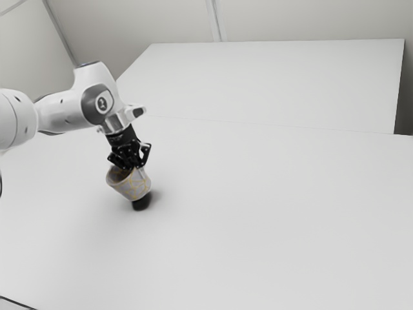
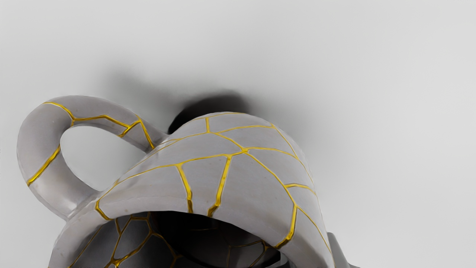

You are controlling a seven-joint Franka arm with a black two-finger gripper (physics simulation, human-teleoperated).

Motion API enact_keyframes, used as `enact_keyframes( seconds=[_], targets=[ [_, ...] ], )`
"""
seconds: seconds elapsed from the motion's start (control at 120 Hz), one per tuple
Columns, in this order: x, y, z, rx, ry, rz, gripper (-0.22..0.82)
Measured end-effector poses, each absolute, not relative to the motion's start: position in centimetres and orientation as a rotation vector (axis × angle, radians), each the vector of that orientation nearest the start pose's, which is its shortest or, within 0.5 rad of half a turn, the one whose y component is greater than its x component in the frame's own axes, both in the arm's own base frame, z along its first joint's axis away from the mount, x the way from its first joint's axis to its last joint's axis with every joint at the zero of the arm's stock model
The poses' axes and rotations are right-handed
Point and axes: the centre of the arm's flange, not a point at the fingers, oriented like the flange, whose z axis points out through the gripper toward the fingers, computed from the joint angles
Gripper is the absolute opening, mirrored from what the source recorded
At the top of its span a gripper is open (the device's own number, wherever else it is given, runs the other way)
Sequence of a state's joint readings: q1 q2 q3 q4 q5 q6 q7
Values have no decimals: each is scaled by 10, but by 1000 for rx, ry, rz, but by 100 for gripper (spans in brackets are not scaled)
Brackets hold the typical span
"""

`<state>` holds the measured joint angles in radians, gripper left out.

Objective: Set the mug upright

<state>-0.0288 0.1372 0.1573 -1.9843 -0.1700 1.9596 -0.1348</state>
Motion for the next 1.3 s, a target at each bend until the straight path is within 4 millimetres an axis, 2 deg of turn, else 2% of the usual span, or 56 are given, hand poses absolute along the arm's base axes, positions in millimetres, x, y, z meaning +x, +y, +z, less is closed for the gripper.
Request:
enact_keyframes(
  seconds=[0.225, 0.533, 0.7, 0.867, 0.967, 1.033, 1.092, 1.3],
  targets=[
    [563, 62, 378, -3100, -718, 320, -18],
    [566, 46, 338, -2972, -818, 482, -17],
    [568, 44, 326, -2932, -875, 512, -17],
    [573, 38, 333, -2909, -874, 481, 20],
    [573, 38, 337, -2899, -888, 476, 35],
    [573, 38, 341, -2897, -899, 471, 42],
    [573, 38, 352, -2902, -908, 456, 46],
    [567, 36, 410, -2941, -927, 378, 55]
  ],
)
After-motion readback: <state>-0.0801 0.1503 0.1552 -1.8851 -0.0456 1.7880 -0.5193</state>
